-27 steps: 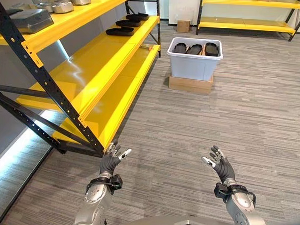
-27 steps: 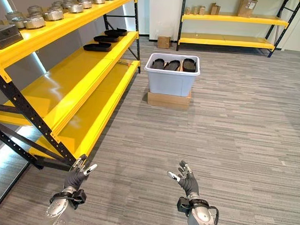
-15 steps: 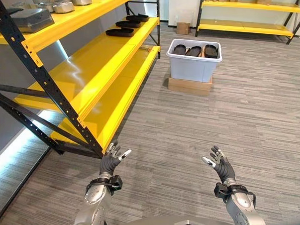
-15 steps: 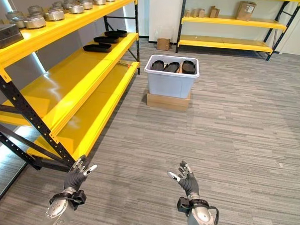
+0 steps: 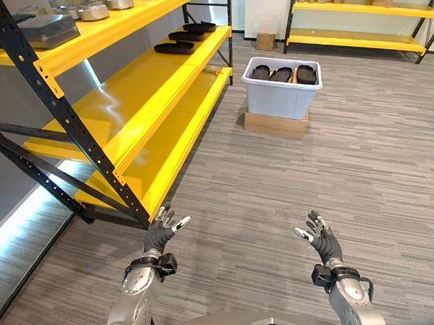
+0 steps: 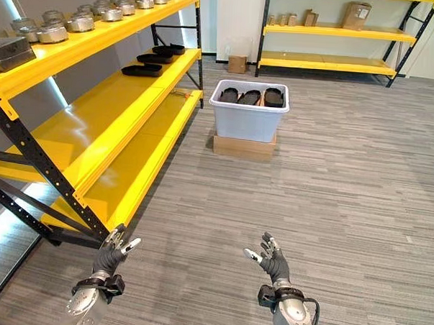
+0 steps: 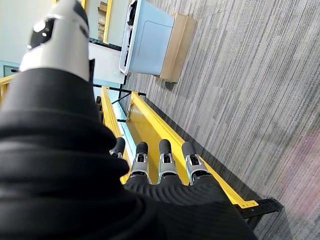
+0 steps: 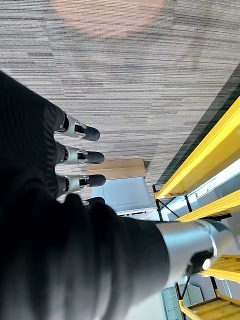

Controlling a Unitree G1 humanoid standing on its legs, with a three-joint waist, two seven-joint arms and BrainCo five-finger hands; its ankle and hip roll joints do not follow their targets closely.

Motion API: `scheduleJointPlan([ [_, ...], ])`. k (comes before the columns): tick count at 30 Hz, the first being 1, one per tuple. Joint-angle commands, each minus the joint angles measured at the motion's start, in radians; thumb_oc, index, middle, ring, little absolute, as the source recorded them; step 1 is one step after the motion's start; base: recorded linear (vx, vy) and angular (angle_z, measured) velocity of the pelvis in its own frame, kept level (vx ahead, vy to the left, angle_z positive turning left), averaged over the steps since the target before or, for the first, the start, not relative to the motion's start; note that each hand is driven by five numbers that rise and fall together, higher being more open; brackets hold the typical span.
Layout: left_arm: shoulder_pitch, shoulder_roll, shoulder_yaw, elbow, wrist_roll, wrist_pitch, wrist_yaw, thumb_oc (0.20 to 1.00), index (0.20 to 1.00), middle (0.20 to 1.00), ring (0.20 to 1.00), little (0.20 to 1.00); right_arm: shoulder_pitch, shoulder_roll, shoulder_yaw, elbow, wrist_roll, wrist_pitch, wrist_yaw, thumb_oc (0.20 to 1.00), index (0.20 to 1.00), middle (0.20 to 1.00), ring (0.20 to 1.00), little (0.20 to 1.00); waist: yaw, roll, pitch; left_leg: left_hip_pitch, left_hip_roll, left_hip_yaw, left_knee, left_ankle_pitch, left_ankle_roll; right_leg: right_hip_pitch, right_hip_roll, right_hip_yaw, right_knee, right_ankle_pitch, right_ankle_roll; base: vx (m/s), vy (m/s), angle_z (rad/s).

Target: Move parts from the plastic box to the shelf.

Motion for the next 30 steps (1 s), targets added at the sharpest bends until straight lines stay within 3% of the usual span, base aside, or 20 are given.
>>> scheduleJointPlan([
  [1,-0.033,0.042,0.012,-0.023,0.037,-0.037,0.007,1.000,1.000,1.000,1.000,1.000,-0.029,-0.008,-0.027,-0.062,-0.039,-0.044,-0.013,1.000,1.000,1.000,1.000,1.000,-0.005,-0.047,0.007,-0.024,0.037,-0.016,0.007,-0.013,-0.025,0.009,-0.072,0.002,0.045,-0.058,0.067,0.00,0.000,0.00],
  [23,-0.016,0.046,0.027,-0.035,0.028,-0.028,-0.002,1.000,1.000,1.000,1.000,1.000,-0.027,-0.011,-0.034,-0.068,-0.052,-0.031,-0.005,1.000,1.000,1.000,1.000,1.000,-0.006,-0.047,0.021,-0.029,0.038,-0.009,0.012,-0.019,-0.022,-0.004,-0.074,0.004,0.061,-0.065,0.071,0.00,0.000,0.00],
  [30,-0.026,0.054,0.032,-0.042,0.017,-0.025,-0.005,1.000,1.000,1.000,1.000,1.000,-0.044,-0.015,-0.039,-0.061,-0.059,-0.026,-0.009,1.000,1.000,1.000,1.000,1.000,-0.002,-0.057,0.033,-0.055,0.029,-0.005,0.079,-0.053,-0.011,-0.012,-0.088,0.012,0.087,-0.072,0.075,0.00,0.005,0.00],
])
